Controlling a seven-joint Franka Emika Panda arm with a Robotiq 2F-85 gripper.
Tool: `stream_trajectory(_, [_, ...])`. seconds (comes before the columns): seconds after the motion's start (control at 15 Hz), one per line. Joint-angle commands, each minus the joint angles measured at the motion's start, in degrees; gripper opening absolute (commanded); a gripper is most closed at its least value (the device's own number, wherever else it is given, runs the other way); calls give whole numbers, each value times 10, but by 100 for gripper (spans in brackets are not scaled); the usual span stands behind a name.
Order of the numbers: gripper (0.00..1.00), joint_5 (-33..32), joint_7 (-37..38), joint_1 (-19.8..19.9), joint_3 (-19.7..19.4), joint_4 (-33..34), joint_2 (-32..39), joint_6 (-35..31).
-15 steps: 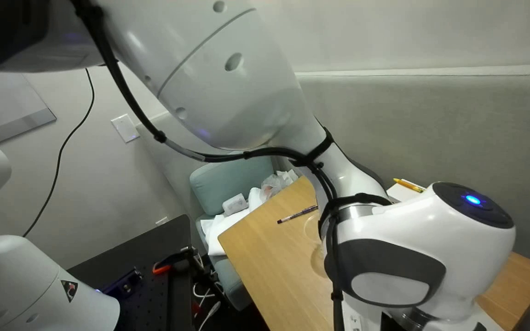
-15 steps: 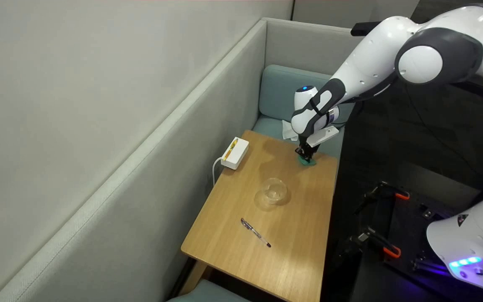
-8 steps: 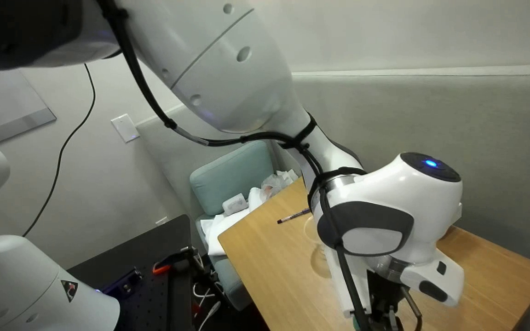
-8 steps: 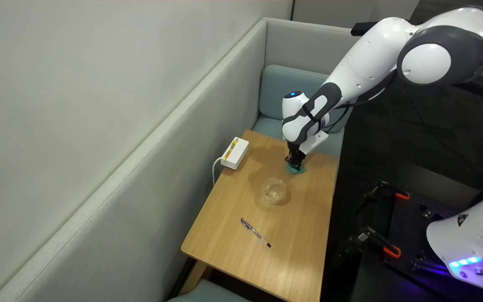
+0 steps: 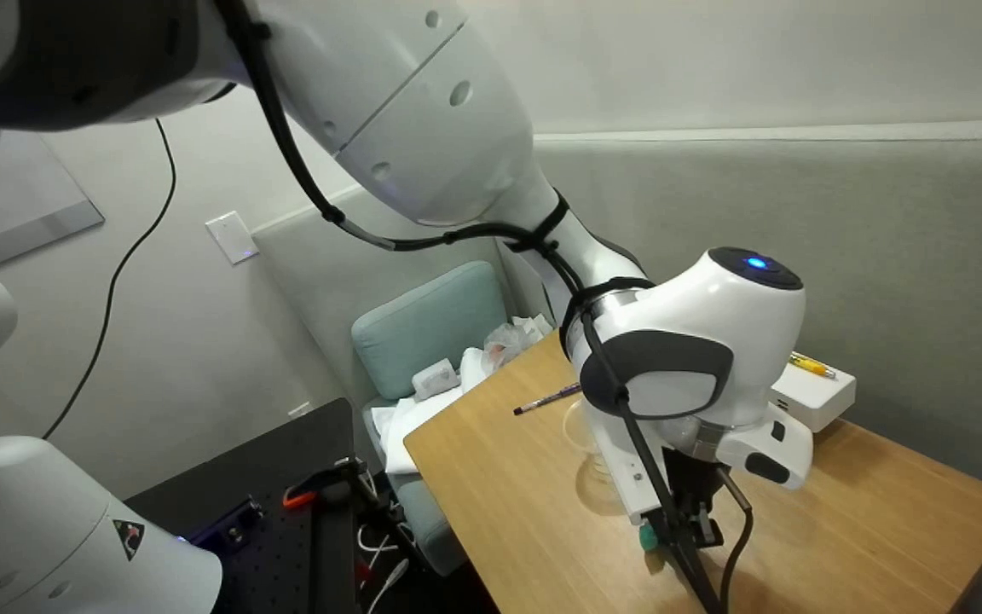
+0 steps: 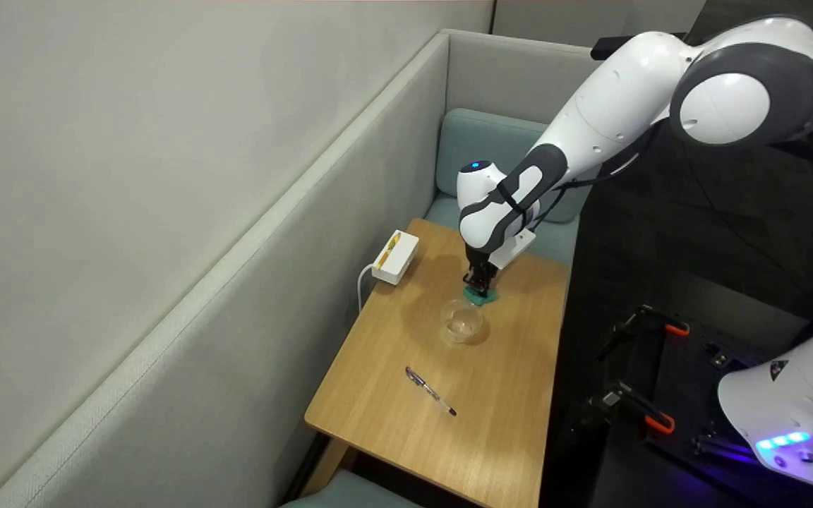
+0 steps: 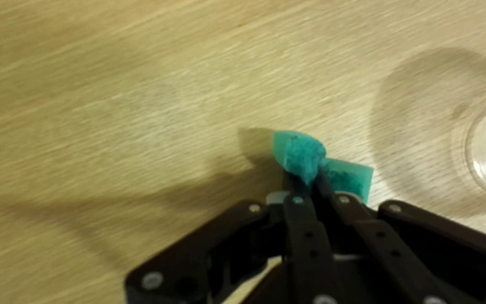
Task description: Wipe the table with the sponge
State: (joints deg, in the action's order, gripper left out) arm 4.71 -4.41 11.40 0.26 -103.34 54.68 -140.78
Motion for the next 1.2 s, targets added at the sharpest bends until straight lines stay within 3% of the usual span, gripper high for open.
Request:
stream_trajectory(0.0, [2, -1, 3, -3, -13, 11, 3, 60])
stream_trajectory(0.33, [2, 0, 26, 4, -55, -5, -3, 111])
stream_trajectory(0.87, [2, -19, 99, 2, -142, -32, -10, 57])
stream_trajectory(1.0, [2, -18, 101, 8, -145, -34, -16, 55])
stream_trajectory(1.13, [2, 4, 76, 30, -121, -42, -39, 40])
